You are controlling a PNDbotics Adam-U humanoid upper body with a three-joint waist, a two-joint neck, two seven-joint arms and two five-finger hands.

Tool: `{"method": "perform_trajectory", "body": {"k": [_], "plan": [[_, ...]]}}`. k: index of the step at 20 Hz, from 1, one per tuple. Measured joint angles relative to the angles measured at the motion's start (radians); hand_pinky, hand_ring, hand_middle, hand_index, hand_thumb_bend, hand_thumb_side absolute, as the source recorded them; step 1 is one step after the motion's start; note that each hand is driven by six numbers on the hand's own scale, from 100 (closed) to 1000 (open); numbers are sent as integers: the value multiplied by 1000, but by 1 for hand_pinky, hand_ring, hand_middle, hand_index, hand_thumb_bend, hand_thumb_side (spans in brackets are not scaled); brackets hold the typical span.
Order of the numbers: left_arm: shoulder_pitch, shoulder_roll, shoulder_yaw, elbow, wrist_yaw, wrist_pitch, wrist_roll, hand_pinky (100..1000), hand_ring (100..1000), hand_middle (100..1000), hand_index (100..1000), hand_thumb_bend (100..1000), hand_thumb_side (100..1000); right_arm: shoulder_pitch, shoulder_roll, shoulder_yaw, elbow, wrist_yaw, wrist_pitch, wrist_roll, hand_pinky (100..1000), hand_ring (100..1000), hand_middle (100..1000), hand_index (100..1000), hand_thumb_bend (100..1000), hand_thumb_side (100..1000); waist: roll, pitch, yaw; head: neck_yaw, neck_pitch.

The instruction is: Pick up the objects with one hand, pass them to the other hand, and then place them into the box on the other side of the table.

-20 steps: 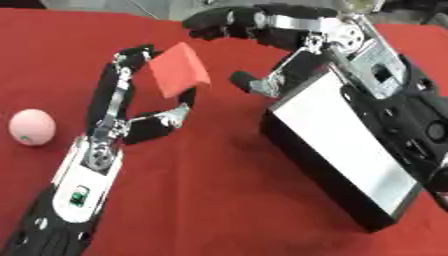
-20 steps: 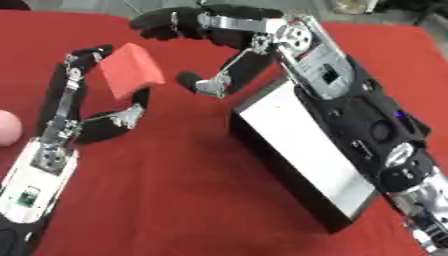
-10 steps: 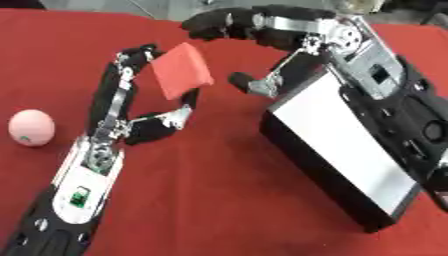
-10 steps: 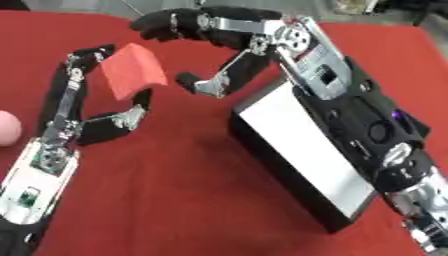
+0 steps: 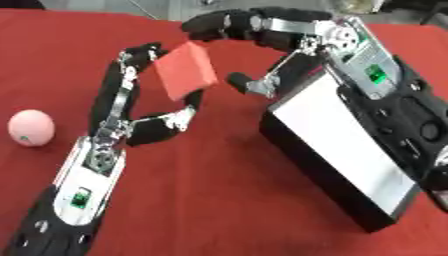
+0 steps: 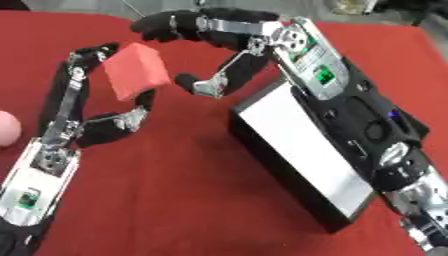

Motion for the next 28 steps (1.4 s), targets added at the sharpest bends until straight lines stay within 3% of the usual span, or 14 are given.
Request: {"method": "perform_trajectory", "body": {"k": [28], "plan": [[-9, -2, -11, -15, 13, 1, -10, 884, 610, 424, 556, 100, 262, 9, 0, 23, 5, 37, -19, -19, 1000, 1000, 1000, 1000, 100, 174, 0, 0, 1, -6, 0]]}}
